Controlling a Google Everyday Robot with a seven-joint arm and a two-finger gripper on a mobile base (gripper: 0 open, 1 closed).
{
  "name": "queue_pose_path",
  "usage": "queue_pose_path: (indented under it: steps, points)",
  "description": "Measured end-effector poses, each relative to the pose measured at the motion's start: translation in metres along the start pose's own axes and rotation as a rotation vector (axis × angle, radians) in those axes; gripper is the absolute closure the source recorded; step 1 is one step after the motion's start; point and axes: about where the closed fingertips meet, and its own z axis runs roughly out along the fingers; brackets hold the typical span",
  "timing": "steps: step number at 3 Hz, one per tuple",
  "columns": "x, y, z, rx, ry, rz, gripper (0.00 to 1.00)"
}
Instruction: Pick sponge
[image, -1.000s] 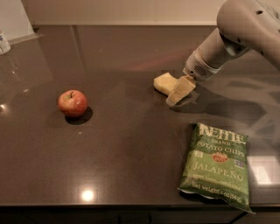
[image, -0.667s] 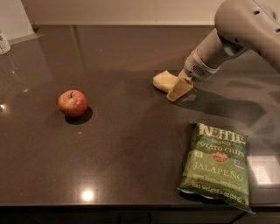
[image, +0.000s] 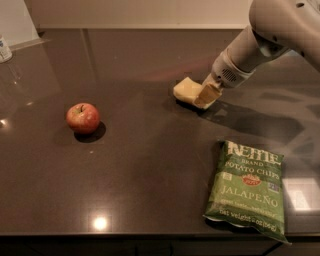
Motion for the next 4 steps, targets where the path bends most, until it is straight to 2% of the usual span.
queue_pose_path:
  steps: [1, 2, 4]
  points:
    - [-0.014, 0.004, -0.023, 0.003, -0.022, -0.033, 1.00]
    - [-0.034, 0.012, -0.055, -0.007, -0.066, -0.085, 1.00]
    - [-0.078, 0.031, -0.114, -0.082, -0.161, -0.206, 1.00]
